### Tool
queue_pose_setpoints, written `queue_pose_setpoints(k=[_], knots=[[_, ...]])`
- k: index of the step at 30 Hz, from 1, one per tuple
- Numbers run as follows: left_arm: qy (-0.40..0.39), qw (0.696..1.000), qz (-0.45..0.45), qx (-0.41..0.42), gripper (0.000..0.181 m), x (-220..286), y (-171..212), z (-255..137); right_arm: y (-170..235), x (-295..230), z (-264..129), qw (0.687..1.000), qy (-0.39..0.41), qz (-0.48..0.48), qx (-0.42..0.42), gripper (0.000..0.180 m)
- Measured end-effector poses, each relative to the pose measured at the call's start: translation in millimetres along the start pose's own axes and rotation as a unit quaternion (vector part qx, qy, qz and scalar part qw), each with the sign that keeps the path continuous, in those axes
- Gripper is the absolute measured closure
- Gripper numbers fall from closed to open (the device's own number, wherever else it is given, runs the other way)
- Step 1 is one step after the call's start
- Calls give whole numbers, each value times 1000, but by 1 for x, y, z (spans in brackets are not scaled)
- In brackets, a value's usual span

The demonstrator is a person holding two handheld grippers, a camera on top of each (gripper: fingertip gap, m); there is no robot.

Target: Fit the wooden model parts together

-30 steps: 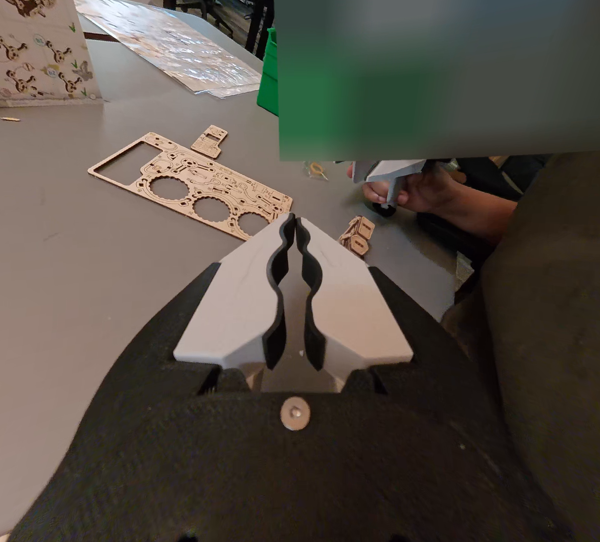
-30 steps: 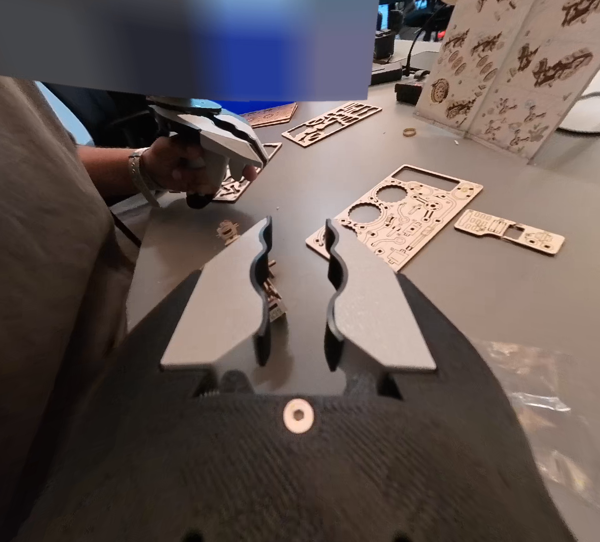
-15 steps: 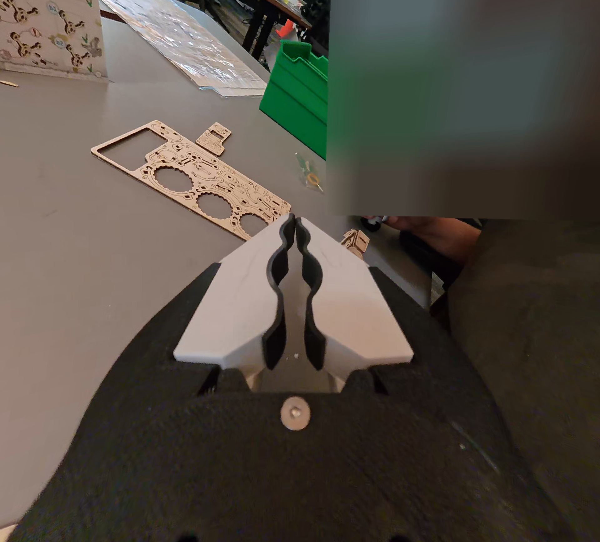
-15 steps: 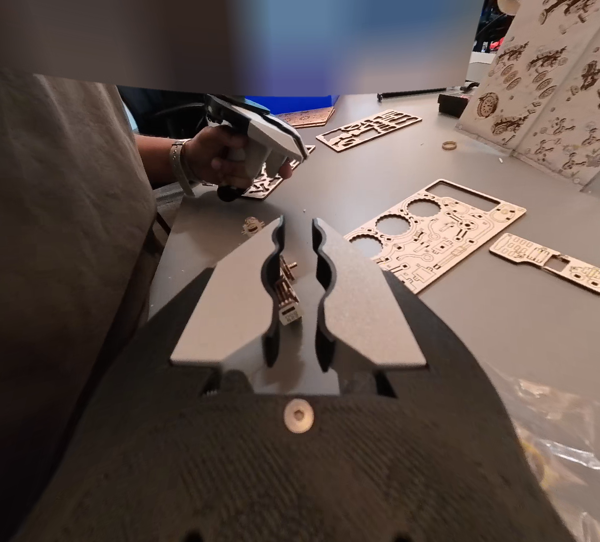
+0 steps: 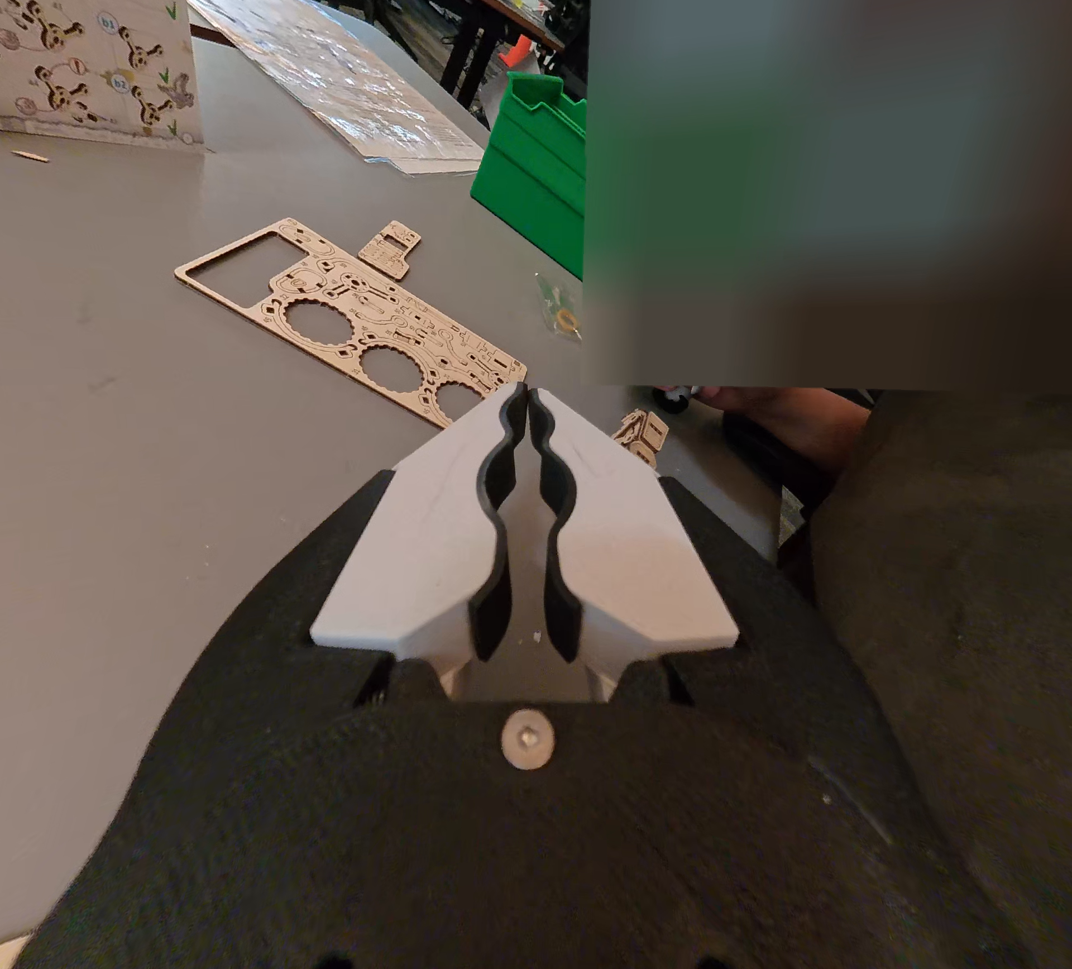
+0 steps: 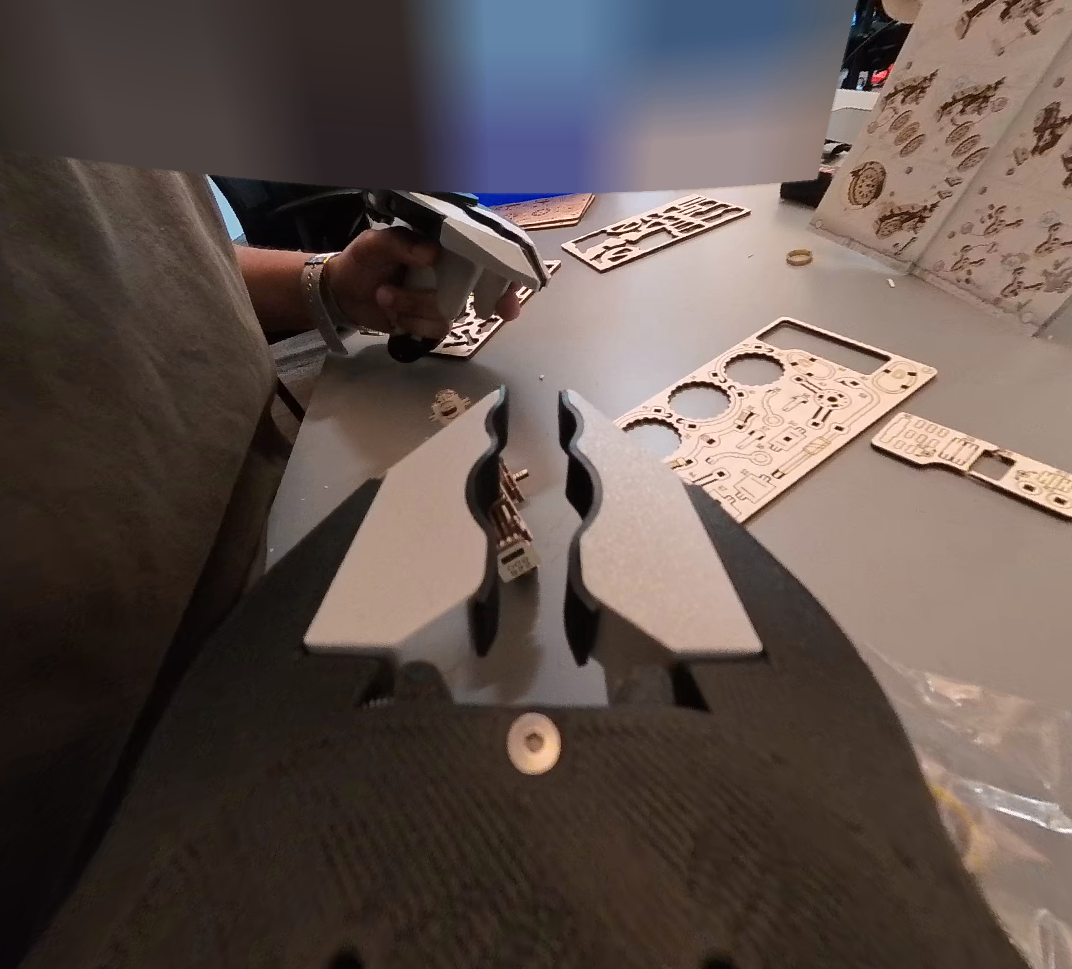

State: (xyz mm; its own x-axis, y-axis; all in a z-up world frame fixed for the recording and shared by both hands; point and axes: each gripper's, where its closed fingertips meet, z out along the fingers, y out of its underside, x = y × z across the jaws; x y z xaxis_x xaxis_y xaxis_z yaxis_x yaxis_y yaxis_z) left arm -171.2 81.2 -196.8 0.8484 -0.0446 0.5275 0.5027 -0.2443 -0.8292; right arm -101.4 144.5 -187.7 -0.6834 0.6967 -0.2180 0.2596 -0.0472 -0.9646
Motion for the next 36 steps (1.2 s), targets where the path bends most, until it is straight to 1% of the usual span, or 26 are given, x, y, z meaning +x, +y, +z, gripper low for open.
queue_pose_setpoints(k=[9, 13, 16, 36], knots=[[0, 1000, -9, 24, 181, -4, -8, -5, -1, 1, -1, 1000, -2, 8, 3, 165], [17, 999, -21, 29, 174, -1, -9, -5, -1, 1, -1, 1000, -2, 8, 3, 165], [17, 999, -25, 32, 174, -2, -10, -6, -1, 1, -1, 1000, -3, 9, 3, 165], [25, 998, -39, 30, 171, -3, -9, -6, -1, 2, 0, 1000, -3, 16, 5, 164]])
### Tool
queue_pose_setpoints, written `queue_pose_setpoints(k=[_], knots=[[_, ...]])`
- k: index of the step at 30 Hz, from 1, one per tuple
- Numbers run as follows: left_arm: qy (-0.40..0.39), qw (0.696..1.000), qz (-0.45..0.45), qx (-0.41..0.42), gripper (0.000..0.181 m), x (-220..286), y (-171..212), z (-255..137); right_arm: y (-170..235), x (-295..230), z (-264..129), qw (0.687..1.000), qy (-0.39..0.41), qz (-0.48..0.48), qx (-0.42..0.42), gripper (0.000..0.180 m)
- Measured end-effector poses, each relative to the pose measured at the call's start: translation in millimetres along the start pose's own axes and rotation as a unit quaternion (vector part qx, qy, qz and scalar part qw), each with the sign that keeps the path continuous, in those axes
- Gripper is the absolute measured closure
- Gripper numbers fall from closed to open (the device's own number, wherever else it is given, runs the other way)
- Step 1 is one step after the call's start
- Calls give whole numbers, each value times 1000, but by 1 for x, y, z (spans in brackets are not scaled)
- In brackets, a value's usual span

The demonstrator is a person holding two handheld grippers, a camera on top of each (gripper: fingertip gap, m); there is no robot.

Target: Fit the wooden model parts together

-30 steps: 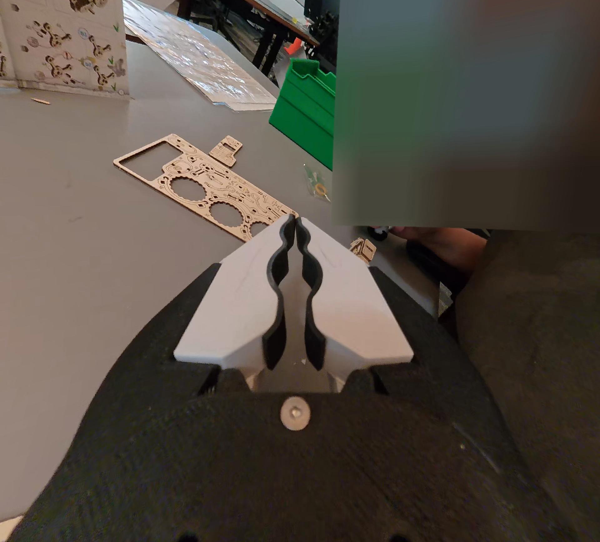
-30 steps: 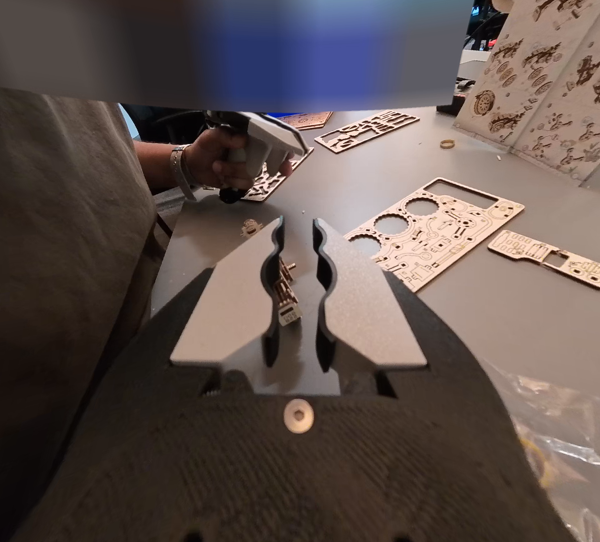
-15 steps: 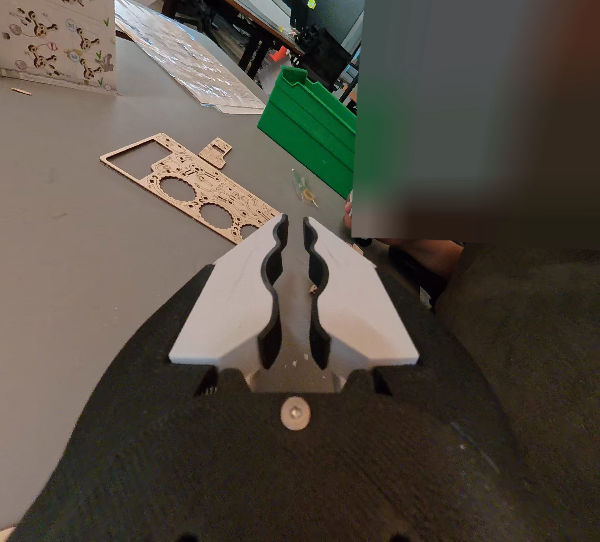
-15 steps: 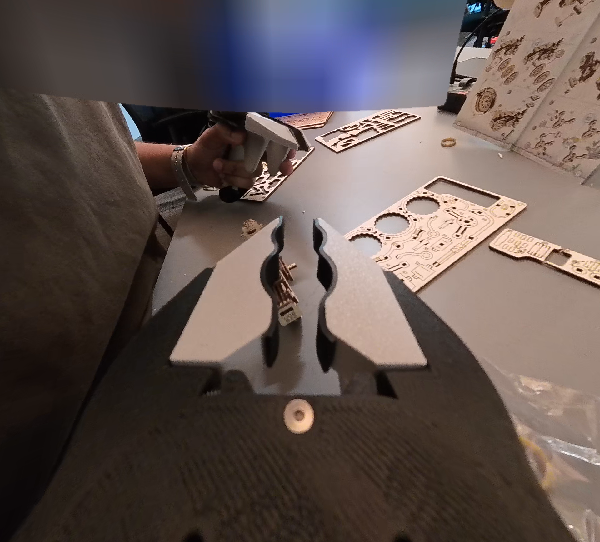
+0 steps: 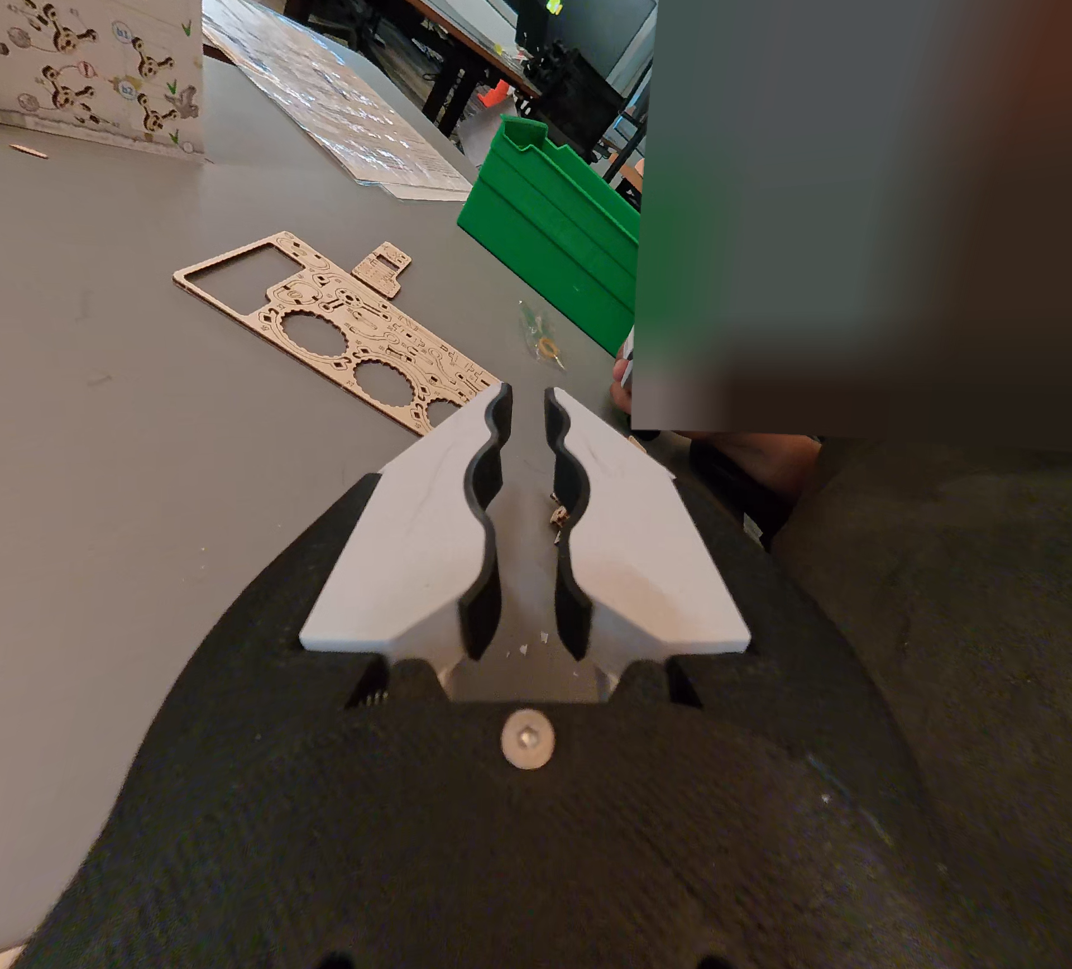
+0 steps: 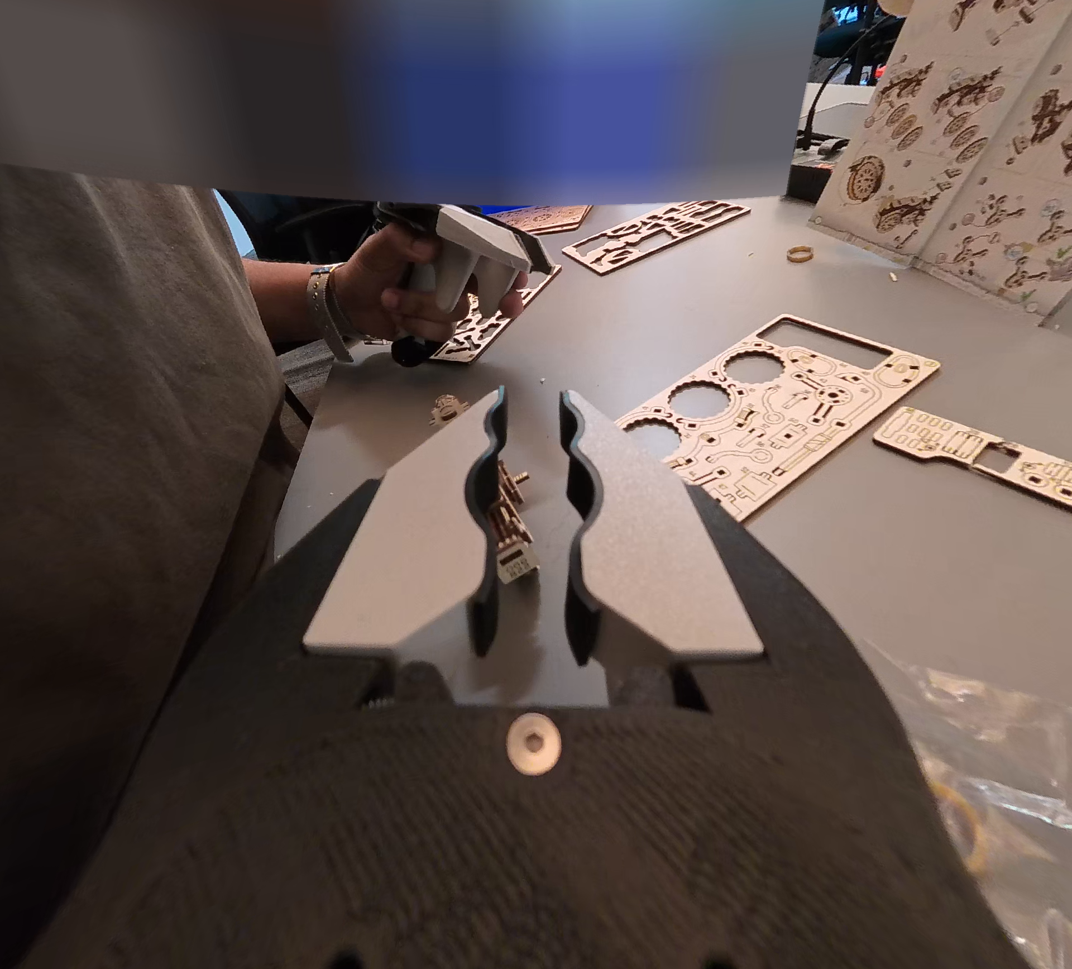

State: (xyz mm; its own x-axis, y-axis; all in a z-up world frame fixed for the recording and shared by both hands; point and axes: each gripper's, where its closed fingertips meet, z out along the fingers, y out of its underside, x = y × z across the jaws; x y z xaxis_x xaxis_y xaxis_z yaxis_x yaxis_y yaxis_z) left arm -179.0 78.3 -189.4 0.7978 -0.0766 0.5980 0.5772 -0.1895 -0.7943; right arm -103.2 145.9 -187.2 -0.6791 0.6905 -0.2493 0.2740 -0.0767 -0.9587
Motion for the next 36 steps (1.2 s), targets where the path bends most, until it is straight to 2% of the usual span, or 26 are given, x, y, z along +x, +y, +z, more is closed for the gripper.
queue_pose_setpoints(k=[8, 13, 16, 20, 27, 30, 34, 36], knots=[[-7, 1000, 17, -7, 172, 1, 2, 1, -1, 4, -2, 1000, 14, 3, 2, 169], [-16, 999, 41, -10, 181, 6, 5, 2, -5, 16, -16, 998, 46, 31, 19, 171], [-50, 997, 57, -11, 181, 2, 6, 3, -8, 22, -22, 996, 73, 33, 33, 172], [-100, 990, 98, -31, 181, -4, 13, 3, -2, 38, -28, 988, 149, 25, 13, 171], [-129, 983, 125, -35, 181, -4, 16, 7, 3, 25, -21, 988, 156, -7, -12, 158], [-156, 976, 150, -30, 181, -9, 12, 5, 5, 24, -18, 987, 162, -13, -22, 161], [-167, 979, 114, -21, 181, -20, 9, 7, 7, 32, -21, 982, 184, -24, -30, 170], [-188, 979, 83, -6, 181, -31, -1, 9, -4, 44, -22, 979, 204, -21, -6, 175]])
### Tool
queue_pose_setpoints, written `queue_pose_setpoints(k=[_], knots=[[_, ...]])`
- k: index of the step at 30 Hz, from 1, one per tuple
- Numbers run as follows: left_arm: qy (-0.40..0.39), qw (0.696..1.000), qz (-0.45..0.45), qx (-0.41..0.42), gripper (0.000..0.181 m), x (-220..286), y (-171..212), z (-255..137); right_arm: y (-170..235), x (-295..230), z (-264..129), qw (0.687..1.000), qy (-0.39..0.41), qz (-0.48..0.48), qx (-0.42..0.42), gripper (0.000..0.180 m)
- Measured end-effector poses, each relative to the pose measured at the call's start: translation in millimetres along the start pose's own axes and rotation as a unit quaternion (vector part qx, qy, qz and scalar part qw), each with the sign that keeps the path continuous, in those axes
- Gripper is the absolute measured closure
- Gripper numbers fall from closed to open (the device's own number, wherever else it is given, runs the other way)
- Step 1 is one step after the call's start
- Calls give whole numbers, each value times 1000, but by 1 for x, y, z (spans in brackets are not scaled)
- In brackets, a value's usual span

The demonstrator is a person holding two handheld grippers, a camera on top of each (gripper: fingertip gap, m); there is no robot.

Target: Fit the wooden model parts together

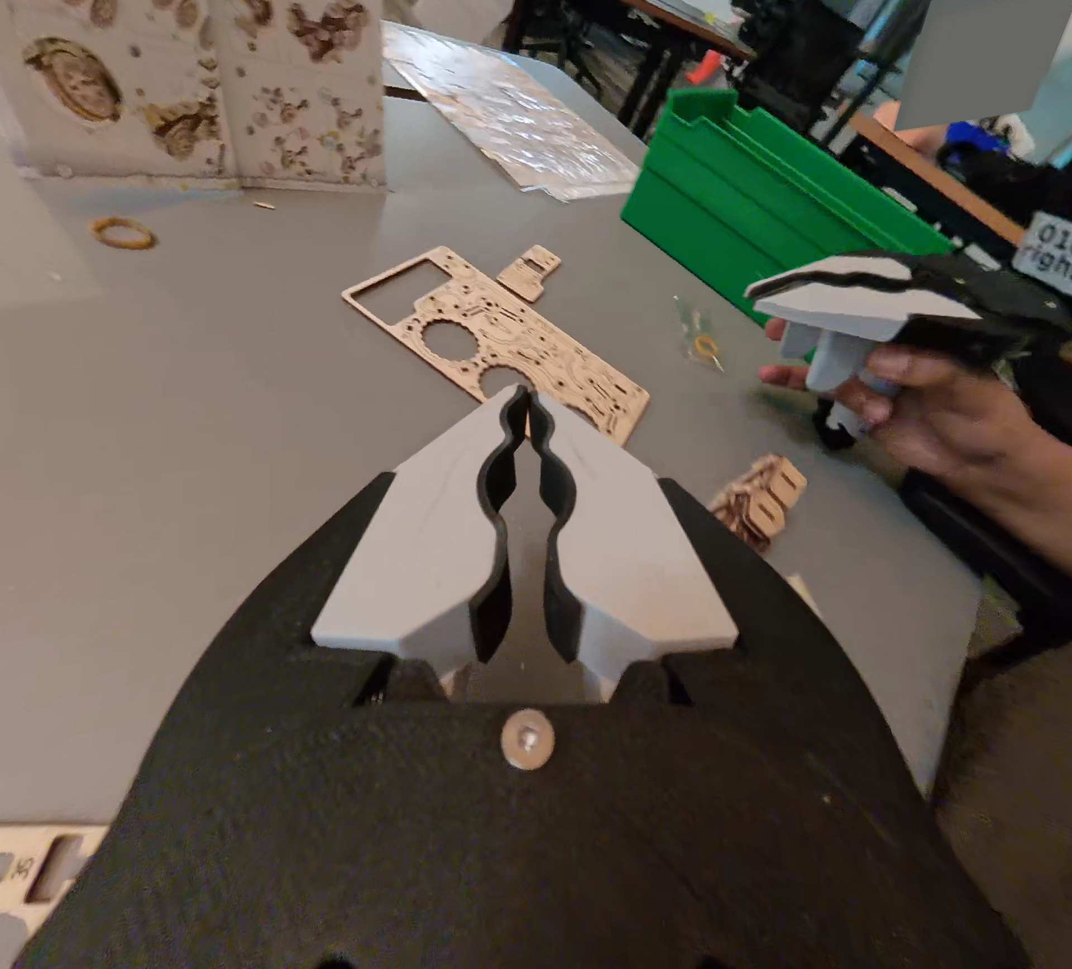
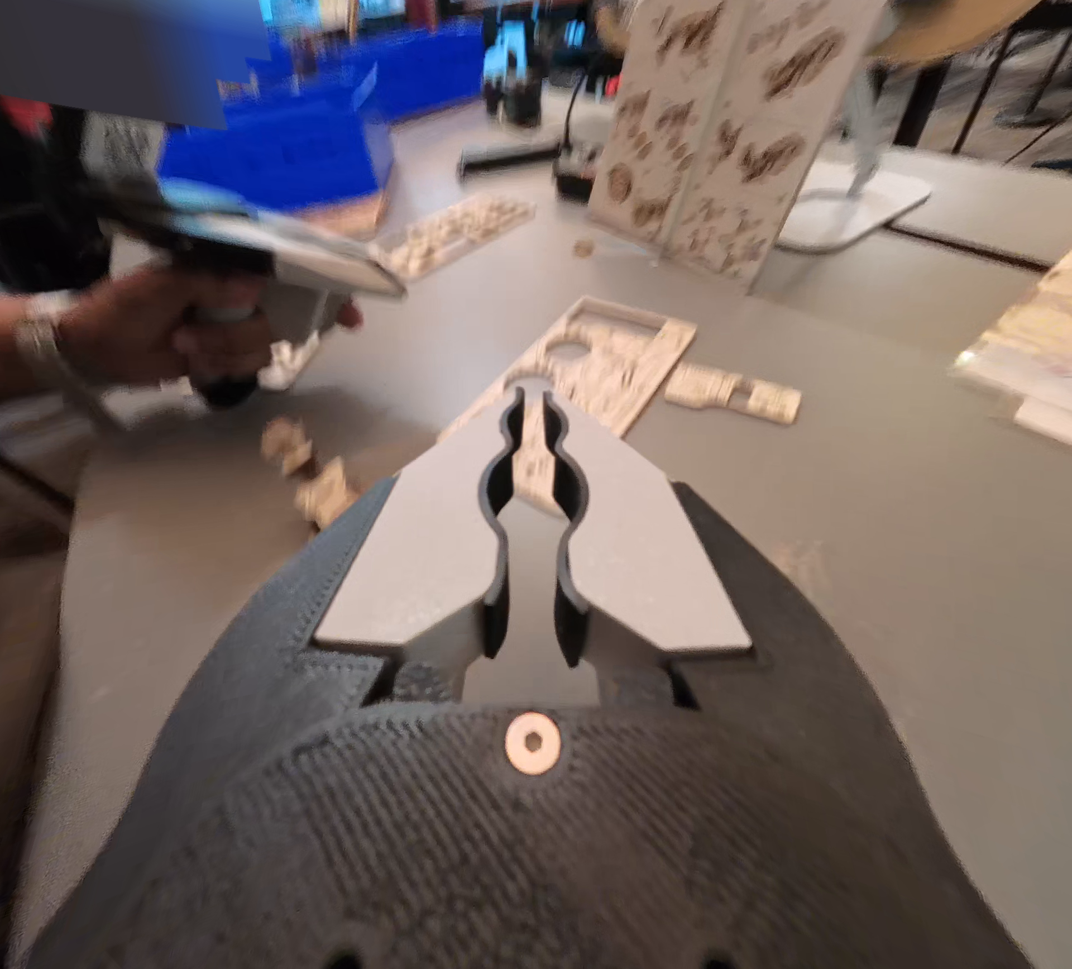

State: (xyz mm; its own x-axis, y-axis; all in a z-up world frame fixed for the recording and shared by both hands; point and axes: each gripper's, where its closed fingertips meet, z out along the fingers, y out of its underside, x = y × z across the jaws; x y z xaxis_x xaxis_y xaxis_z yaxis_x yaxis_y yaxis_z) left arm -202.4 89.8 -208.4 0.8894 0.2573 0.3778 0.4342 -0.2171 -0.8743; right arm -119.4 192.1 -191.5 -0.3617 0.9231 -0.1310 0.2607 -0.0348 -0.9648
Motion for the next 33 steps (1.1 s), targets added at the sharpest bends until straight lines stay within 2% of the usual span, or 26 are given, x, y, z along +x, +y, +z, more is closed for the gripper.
queue_pose_setpoints(k=[4, 6, 8, 11, 14, 16, 17, 20, 23, 26, 29, 33], knots=[[-55, 998, 13, 11, 181, -23, -42, 17, -49, 21, 21, 999, 13, 2, 34, 176], [-81, 996, 28, 18, 181, -36, -63, 27, -60, 37, 41, 1000, 24, -8, 2, 174], [-56, 998, 22, 29, 181, -34, -74, 40, -54, 47, 62, 999, 27, 3, -29, 170], [6, 999, 37, 14, 181, -21, -62, 55, -34, 42, 83, 999, 15, -2, -40, 167], [-13, 999, 27, -14, 181, -35, -42, 61, -11, 46, 86, 996, 35, -56, -67, 171], [36, 998, 15, -53, 181, -28, -27, 63, -13, 53, 88, 996, 47, -61, -51, 172], [28, 997, 20, -69, 181, -34, -23, 63, -17, 55, 90, 997, 43, -44, -38, 170], [16, 1000, -12, -24, 181, -49, -44, 60, -32, 54, 95, 1000, 11, 12, 0, 170], [100, 992, -67, -37, 181, -32, -43, 56, -30, 46, 90, 1000, -18, 16, -2, 172], [98, 994, -39, -19, 181, -38, -37, 46, -19, 52, 87, 1000, -9, 15, -13, 170], [115, 993, -35, -17, 181, -33, -37, 44, -21, 48, 88, 998, -34, 50, -5, 165], [123, 992, 3, -33, 181, -23, -32, 50, -9, 44, 83, 999, -22, 17, -37, 163]])
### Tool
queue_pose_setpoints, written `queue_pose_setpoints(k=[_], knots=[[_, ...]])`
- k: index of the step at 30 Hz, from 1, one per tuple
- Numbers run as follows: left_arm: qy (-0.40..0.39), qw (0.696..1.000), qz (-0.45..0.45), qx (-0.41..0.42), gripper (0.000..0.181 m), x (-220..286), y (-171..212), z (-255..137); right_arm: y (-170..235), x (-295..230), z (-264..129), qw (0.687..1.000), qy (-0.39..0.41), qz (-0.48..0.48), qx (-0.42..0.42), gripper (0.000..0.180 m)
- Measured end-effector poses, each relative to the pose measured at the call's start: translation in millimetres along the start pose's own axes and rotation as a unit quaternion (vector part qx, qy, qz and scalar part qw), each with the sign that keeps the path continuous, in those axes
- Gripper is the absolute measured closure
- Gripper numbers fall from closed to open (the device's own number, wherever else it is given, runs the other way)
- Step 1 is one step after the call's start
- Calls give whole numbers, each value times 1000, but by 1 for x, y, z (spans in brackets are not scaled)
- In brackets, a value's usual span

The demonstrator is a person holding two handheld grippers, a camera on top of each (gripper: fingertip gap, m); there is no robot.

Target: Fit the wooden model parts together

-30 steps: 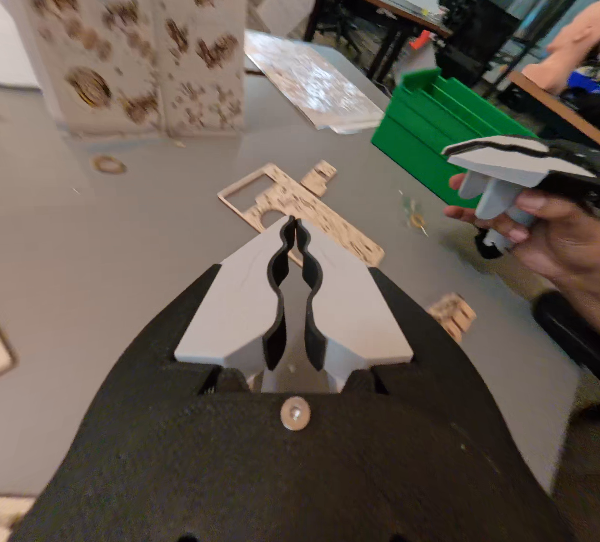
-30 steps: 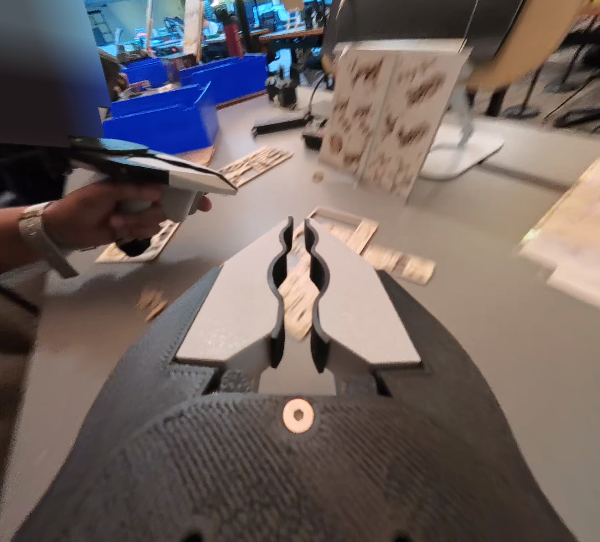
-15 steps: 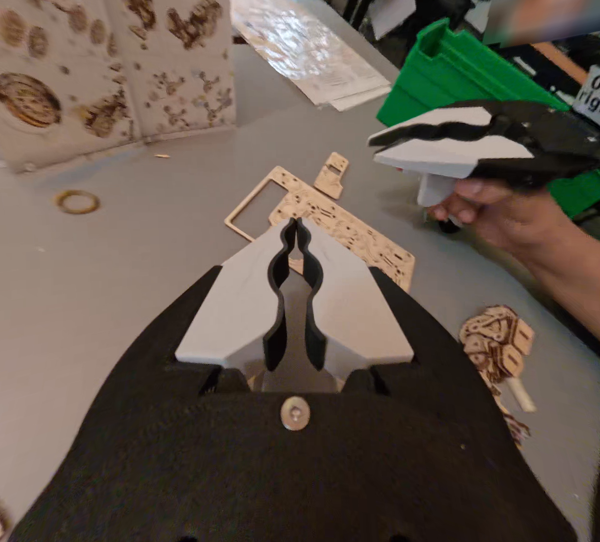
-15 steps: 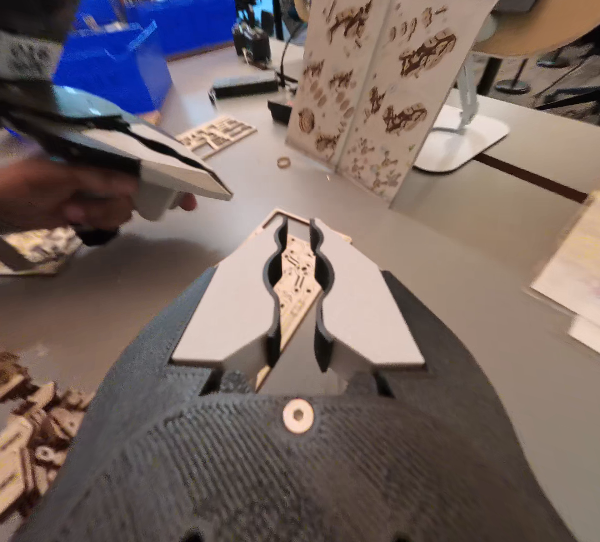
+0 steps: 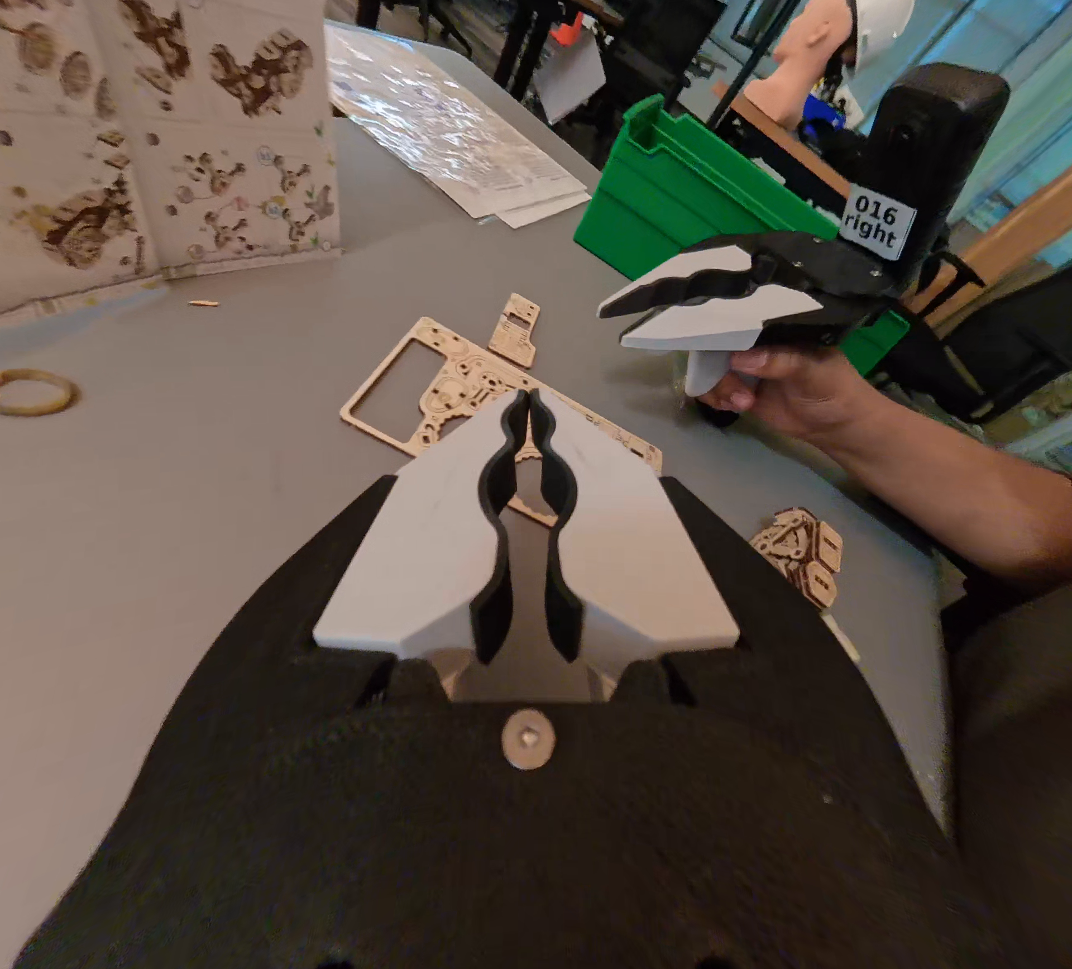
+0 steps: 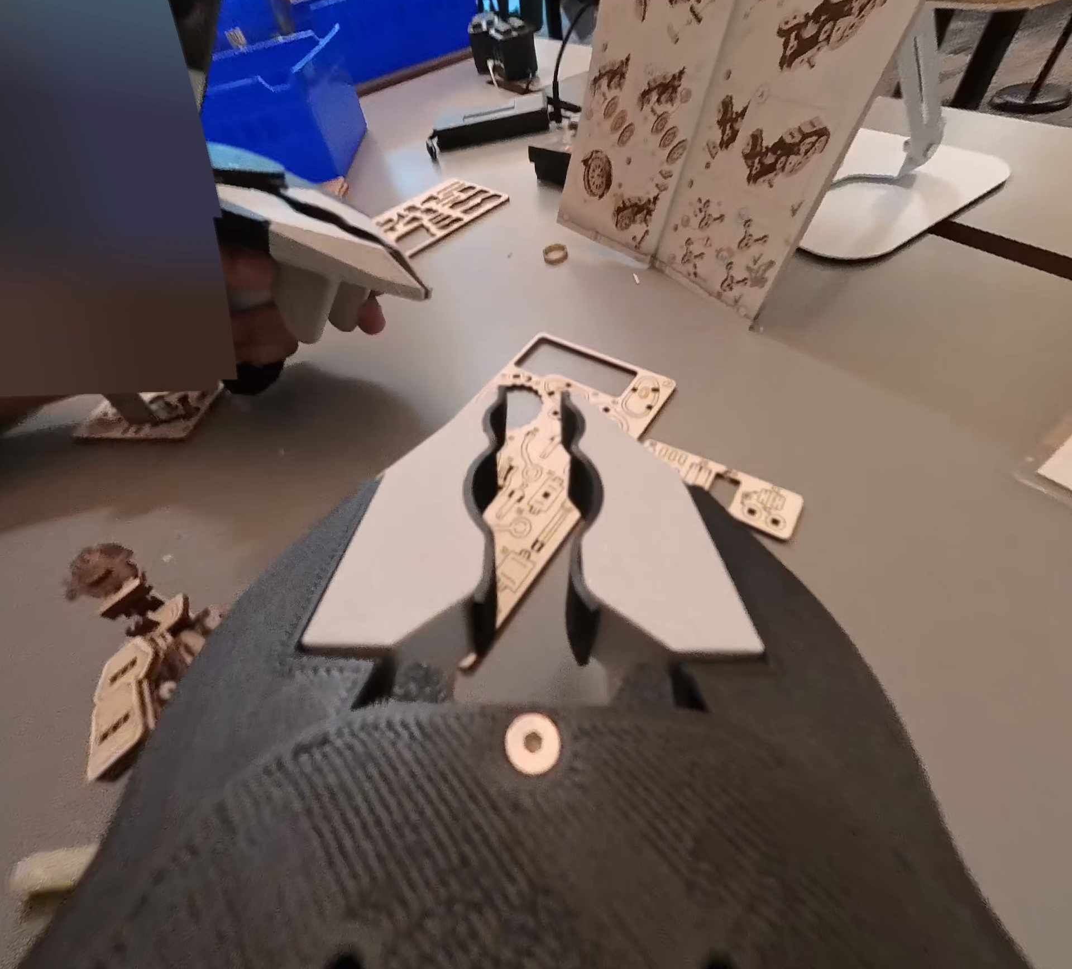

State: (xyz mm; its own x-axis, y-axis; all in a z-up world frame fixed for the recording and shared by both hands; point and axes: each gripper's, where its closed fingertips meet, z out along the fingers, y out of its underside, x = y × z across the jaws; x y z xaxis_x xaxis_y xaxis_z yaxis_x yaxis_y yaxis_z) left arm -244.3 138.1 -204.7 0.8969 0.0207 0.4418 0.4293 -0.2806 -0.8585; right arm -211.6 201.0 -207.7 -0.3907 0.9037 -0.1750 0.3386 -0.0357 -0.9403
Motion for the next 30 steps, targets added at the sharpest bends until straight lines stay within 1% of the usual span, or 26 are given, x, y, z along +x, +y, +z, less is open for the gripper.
queue_pose_setpoints(k=[5, 8, 12, 14, 20, 24, 30], knots=[[21, 1000, 3, -14, 181, 15, 7, 10, 11, -8, -22, 999, 29, -27, -12, 164], [10, 999, 11, -29, 181, 16, 20, 7, 20, -11, -40, 999, 46, -7, -10, 163], [5, 1000, 24, -9, 181, 23, 15, -1, 3, -18, -59, 997, 37, 27, 58, 167], [1, 1000, 27, -2, 181, 23, 16, -4, 2, -16, -64, 996, 34, 49, 68, 166], [7, 1000, 17, 9, 181, 21, 12, -7, -4, -10, -68, 990, 16, 102, 98, 165], [9, 1000, 7, 24, 181, 20, 8, -11, -2, -8, -65, 992, 21, 91, 86, 165], [3, 1000, 13, 21, 181, 18, 9, -11, 0, -18, -58, 995, 16, 68, 68, 165]])
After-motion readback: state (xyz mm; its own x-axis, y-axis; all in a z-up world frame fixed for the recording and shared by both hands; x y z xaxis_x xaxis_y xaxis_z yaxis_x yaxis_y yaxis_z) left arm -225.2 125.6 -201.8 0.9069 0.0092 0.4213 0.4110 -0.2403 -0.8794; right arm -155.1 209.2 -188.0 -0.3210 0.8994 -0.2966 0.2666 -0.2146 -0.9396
